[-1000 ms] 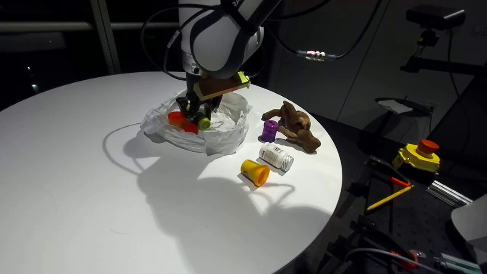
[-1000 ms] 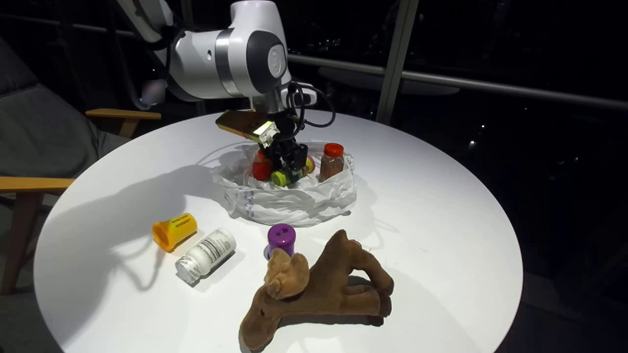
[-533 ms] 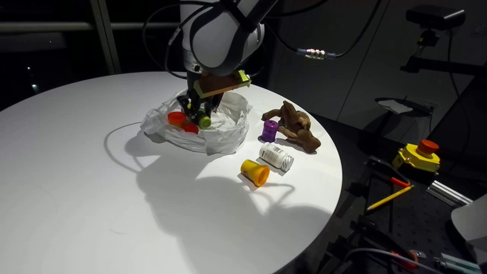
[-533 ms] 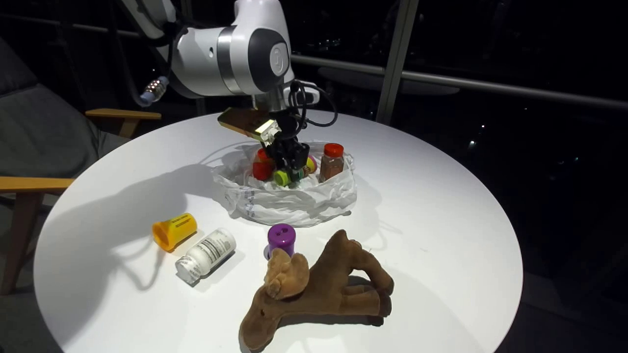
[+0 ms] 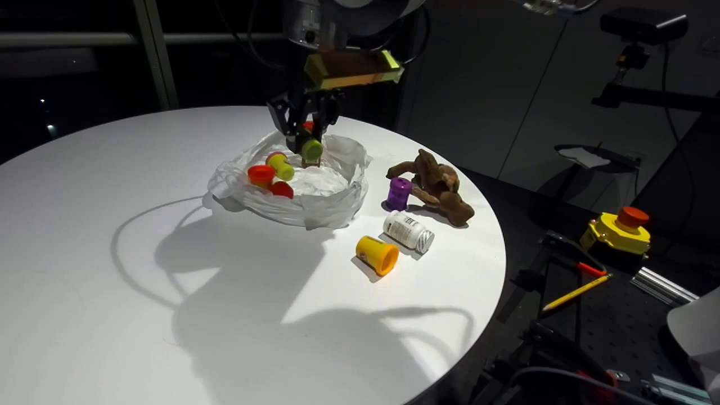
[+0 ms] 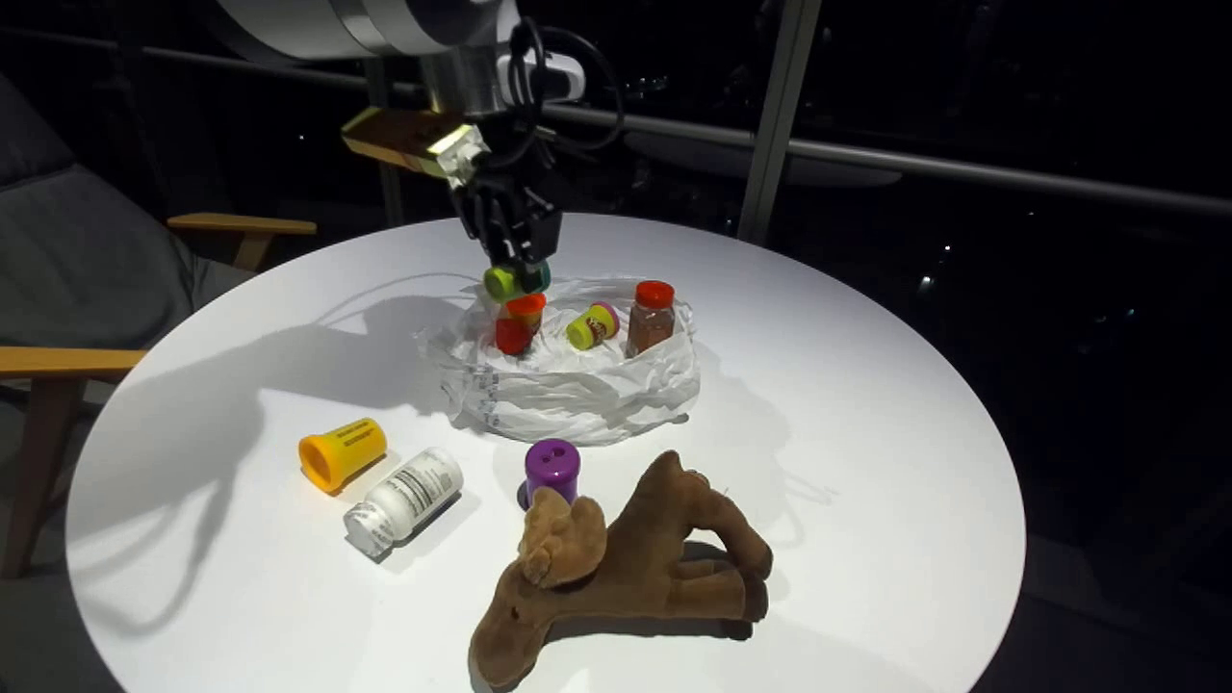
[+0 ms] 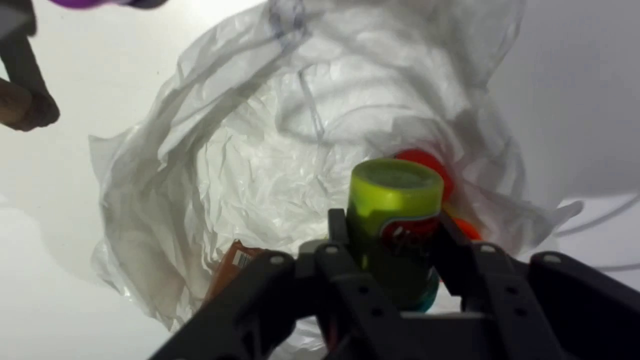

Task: Pick the objects in the plastic bag and put them on the table

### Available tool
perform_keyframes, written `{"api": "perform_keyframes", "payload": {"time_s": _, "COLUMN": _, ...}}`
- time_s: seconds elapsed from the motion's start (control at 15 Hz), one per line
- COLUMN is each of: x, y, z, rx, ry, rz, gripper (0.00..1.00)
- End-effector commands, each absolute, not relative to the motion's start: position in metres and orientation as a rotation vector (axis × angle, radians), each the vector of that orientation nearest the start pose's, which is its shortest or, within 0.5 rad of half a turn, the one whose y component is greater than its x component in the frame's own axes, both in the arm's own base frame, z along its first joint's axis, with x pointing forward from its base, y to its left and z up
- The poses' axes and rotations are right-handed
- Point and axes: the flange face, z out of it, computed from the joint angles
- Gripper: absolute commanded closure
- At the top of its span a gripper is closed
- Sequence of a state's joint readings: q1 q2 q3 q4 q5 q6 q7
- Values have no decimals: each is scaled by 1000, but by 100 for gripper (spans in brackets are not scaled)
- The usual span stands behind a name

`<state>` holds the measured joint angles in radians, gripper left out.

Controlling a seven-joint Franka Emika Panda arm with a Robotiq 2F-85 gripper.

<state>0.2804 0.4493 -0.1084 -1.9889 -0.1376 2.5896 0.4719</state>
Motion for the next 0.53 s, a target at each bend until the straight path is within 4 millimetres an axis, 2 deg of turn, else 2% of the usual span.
{"api": "perform_keyframes", "payload": {"time_s": 0.0, "x": 547, "y": 151, "z": 280, "rx": -3169, "ry": 103, "rz": -224, "gripper": 80}}
{"api": "perform_keyframes", "payload": {"time_s": 0.13, "x": 523, "y": 185, "z": 265, "rx": -3175, "ry": 10, "rz": -202, "gripper": 80}}
{"api": "perform_keyframes", "payload": {"time_s": 0.27, "x": 503, "y": 216, "z": 238, "rx": -3192, "ry": -81, "rz": -175, "gripper": 80}}
{"api": "perform_keyframes", "payload": {"time_s": 0.47, "x": 486, "y": 247, "z": 198, "rx": -3211, "ry": -139, "rz": -212, "gripper": 80}}
